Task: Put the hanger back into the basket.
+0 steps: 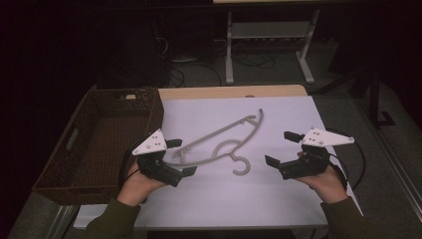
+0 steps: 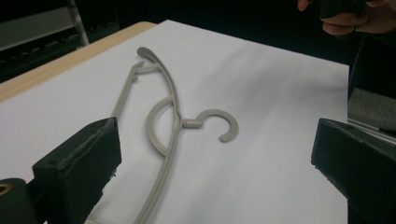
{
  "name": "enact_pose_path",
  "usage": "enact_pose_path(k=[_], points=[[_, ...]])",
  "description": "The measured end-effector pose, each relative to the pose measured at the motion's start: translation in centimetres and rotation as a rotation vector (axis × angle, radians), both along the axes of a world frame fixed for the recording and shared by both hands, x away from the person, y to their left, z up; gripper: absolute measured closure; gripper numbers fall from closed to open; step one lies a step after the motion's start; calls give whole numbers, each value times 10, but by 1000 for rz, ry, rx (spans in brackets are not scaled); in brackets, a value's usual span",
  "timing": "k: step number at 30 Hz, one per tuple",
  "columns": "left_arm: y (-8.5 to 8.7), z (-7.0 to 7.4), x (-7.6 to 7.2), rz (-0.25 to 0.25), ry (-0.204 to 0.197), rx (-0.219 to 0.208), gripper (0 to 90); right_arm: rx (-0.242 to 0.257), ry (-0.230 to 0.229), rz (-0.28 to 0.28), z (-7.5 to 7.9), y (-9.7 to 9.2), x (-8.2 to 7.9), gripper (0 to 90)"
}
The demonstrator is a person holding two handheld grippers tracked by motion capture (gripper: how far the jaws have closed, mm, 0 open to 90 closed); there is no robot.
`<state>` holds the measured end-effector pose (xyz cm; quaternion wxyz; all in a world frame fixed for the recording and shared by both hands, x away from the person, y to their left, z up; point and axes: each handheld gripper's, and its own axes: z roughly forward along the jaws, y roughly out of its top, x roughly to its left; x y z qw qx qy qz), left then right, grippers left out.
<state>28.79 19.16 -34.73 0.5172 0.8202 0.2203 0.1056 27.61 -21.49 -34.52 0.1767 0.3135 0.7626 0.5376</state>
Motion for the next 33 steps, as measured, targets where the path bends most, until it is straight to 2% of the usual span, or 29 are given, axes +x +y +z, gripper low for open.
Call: enact_pose_path(k=[7,14,21,23,25,29,33], points=[[-11,-10,3,-19,21,33,13,-27,33,10,-17,1,-5,0],[-20,-19,10,-13,31,58,13,-51,68,17,-34,-1,-10,0],[-32,-30,19,-19,41,79,14,-66,88,10,-43,-3,-12,0],[-35,-34,22,-11,39,71,16,-67,91,4,-43,-3,-9,29],[-37,-37,25,-13,41,69,57,-72,87,-2,-44,-3,-7,32],[-44,-46,31,-14,48,64,63,-72,98,-9,-45,-3,-3,65],[-49,-53,34,-24,59,77,63,-77,126,-22,-45,-1,5,172]])
